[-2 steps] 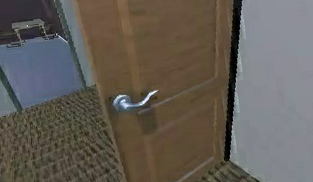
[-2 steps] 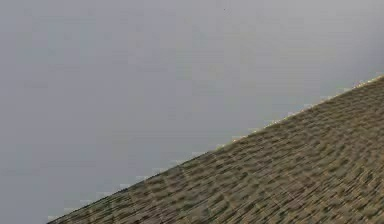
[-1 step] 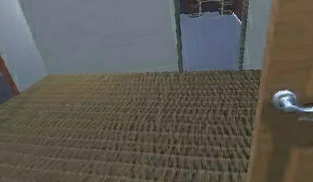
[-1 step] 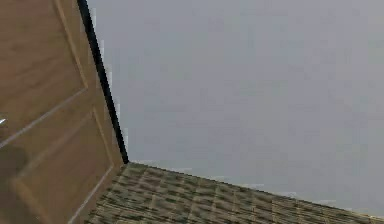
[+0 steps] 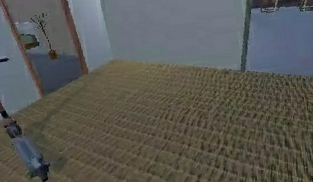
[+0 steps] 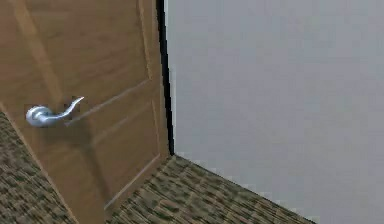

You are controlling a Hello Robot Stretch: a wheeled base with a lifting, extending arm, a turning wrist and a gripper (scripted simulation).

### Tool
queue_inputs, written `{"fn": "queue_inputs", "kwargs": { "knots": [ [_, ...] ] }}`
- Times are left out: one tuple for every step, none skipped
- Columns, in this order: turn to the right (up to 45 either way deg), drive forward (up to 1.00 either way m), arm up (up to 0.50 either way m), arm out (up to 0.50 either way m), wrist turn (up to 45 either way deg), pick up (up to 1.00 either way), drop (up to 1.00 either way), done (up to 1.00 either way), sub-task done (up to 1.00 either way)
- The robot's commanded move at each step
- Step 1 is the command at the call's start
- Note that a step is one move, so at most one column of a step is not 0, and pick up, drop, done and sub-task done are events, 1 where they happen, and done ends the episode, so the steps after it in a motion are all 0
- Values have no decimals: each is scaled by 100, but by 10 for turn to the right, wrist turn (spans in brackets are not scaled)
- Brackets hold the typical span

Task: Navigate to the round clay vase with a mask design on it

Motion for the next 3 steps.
{"fn": "queue_inputs", "kwargs": {
  "knots": [
    [0,60,0,0,0,0,0,0,0],
    [270,0,0,0,0,0,0,0,0],
    [0,15,0,0,0,0,0,0,0]
  ]
}}
